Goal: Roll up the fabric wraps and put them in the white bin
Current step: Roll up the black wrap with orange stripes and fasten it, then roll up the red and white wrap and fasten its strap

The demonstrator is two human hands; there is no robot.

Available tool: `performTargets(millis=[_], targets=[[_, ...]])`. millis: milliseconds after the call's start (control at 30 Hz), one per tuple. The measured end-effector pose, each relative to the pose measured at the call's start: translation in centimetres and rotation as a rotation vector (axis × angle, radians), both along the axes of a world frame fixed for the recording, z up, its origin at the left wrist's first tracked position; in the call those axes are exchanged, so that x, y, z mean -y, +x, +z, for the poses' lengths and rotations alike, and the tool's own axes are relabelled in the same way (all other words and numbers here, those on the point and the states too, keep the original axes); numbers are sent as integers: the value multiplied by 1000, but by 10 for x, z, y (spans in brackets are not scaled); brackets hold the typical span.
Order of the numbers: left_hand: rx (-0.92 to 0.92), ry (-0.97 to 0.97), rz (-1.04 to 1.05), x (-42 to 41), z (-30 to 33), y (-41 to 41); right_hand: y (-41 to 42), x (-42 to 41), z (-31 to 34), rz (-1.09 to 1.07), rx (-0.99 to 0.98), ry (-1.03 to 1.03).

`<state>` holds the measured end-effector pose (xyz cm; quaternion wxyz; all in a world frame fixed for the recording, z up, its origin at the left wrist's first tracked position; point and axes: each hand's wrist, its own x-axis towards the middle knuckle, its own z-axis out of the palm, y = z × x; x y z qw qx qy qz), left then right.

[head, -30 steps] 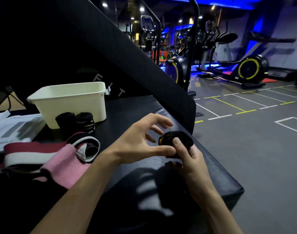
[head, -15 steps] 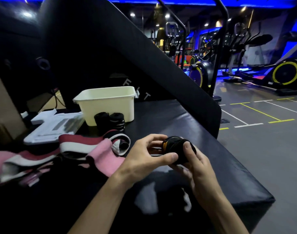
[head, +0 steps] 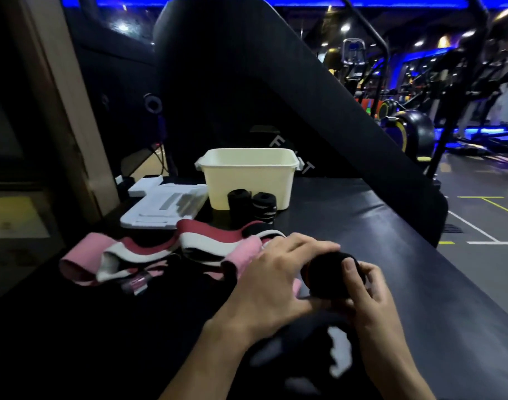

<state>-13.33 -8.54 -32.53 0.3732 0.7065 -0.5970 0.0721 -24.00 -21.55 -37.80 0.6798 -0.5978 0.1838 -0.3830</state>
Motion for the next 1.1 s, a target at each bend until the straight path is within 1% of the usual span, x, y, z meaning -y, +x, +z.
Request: performTargets(millis=[67, 100, 167, 200, 267, 333, 433, 500, 567, 633, 700, 767, 867, 933, 1000, 1067, 1100], targets=[[111, -46, 104, -8, 3, 7, 8, -6, 4, 78, 29, -17], [113, -86, 158, -14, 6, 15, 12, -9, 8, 127, 37, -7], [10, -224, 284, -29, 18, 37, 18, -11, 13, 198, 42, -37], [-48, -290, 365, -36, 25, 53, 21, -12, 14, 205, 37, -86], [-148, -329, 514, -45, 40, 90, 25, -15, 12, 201, 16, -186], [-216, -260, 633, -48, 49, 135, 29, -14, 7, 190, -34, -240], [-278, -64, 768, -47, 47, 198, 36, -8, 0, 204, -114, -272], [-339, 56, 816, -40, 37, 227, 39, -4, -4, 218, -162, -270], [-383, 121, 841, -29, 27, 247, 41, 2, -9, 216, -184, -221], [-399, 141, 867, -14, 18, 260, 43, 7, -14, 178, -201, -186], [-444, 159, 881, 1, 12, 267, 43, 9, -18, 155, -204, -172], [-452, 225, 883, 12, 6, 271, 43, 10, -21, 151, -205, -182], [-329, 358, 857, 18, 5, 274, 42, 10, -23, 151, -199, -195], [-241, 426, 844, 11, 16, 267, 41, 10, -23, 148, -202, -195], [-147, 402, 804, -5, 32, 251, 40, 8, -22, 150, -213, -212], [-104, 365, 645, -26, 47, 228, 38, 6, -20, 151, -223, -243], [-86, 416, 535, -37, 52, 214, 37, 5, -20, 153, -230, -273]])
